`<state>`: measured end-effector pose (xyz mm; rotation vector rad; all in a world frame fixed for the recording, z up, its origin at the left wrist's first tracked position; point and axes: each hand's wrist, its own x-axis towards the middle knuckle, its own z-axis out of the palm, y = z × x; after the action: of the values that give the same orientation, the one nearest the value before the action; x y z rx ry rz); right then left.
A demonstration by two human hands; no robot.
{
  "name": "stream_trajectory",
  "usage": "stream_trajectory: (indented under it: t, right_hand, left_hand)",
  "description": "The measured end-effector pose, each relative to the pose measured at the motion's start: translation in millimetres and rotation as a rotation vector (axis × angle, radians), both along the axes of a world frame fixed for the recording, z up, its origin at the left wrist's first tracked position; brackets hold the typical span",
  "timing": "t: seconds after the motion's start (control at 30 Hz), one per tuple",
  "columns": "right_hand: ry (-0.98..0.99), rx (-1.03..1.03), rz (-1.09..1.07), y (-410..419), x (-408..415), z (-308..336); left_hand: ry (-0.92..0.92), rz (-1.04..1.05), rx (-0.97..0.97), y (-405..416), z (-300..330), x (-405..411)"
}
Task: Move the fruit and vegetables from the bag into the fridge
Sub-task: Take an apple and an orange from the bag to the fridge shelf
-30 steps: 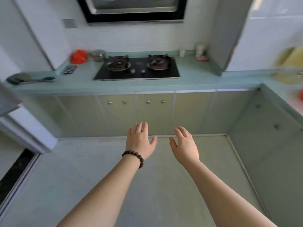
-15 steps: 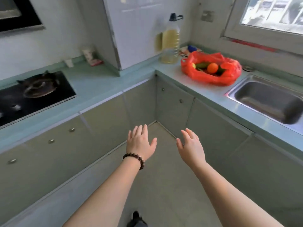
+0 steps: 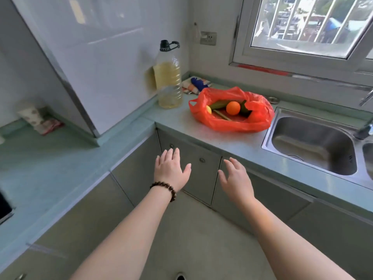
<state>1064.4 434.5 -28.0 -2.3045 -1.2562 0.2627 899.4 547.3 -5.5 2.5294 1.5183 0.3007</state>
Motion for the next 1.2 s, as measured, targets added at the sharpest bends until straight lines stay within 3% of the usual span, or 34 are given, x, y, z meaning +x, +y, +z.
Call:
stream_trajectory:
  t: [0.2, 0.63, 0.93, 1.2]
  right_hand:
    - [0.024, 0.013, -0.118, 65.9, 38.4, 7.1]
    - [0.089, 0.122, -0.241, 192.5, 181.5, -13.8]
    - [-0.005, 0.032, -0.088, 298.8, 277.5, -30.3]
    - [-0.161, -0.153, 0.036, 353.2, 316.0, -57.3]
  left_hand:
    - [-0.009, -0.14, 0.012, 85.1, 14.6, 53.7]
    - [0.007, -0.291, -0.033, 209.3, -24.5, 199.1]
    - [-0.021, -0.342, -0.017, 291.4, -38.9, 295.7]
    - [0.17, -0.32, -0.088, 344.4, -63.4, 318.9]
